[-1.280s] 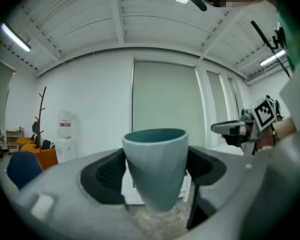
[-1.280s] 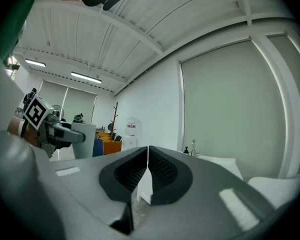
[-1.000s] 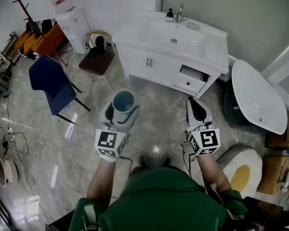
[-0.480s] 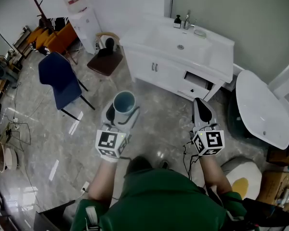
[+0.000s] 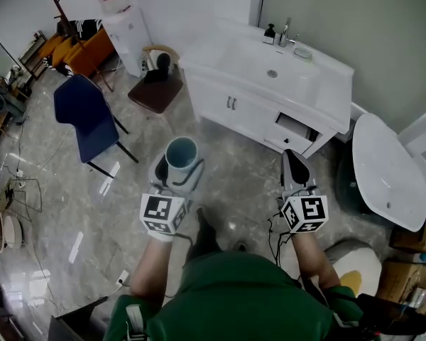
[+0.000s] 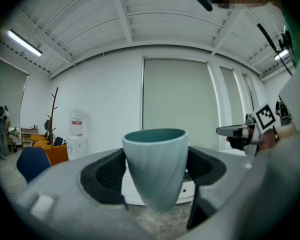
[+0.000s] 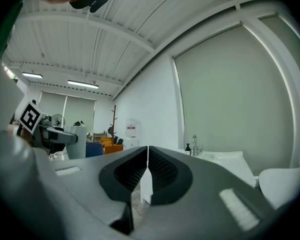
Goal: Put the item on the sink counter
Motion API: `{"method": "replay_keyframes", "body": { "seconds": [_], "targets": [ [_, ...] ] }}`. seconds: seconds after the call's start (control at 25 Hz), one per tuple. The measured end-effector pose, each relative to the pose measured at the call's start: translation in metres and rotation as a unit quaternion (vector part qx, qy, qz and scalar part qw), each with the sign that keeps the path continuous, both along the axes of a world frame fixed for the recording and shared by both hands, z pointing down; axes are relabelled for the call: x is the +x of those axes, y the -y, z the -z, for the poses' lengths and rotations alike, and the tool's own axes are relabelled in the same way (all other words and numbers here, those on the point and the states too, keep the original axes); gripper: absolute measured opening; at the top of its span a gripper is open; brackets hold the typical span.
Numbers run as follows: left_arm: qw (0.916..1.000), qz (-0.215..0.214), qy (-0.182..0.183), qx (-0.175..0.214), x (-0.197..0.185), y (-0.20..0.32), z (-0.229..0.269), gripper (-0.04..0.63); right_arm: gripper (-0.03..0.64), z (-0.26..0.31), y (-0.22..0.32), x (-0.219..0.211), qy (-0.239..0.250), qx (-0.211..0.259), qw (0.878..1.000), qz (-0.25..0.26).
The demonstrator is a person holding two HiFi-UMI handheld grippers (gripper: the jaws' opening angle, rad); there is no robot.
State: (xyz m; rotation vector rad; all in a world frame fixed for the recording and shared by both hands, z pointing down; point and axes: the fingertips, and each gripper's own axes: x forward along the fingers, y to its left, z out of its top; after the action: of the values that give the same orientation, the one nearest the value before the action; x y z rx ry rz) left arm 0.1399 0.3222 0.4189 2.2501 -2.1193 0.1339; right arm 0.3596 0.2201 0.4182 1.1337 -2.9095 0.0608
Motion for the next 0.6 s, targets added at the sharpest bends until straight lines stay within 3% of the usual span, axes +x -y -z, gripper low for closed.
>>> {"method": "replay_keyframes", "body": {
  "seconds": [0.4, 0.6],
  "targets": [
    [0.9996, -0.025, -0.006, 0.015, -0.127, 0.096, 0.011, 0.370, 0.008, 0.014, 0.080, -0.126, -0.014, 0.006, 1.000, -0.020],
    [0.9996, -0.026, -0.011, 0.008, -0.191, 0.125, 0.002, 0.370, 0.008, 0.007, 0.109, -0.191, -0.019, -0.014, 1.000, -0.012]
  ]
}}
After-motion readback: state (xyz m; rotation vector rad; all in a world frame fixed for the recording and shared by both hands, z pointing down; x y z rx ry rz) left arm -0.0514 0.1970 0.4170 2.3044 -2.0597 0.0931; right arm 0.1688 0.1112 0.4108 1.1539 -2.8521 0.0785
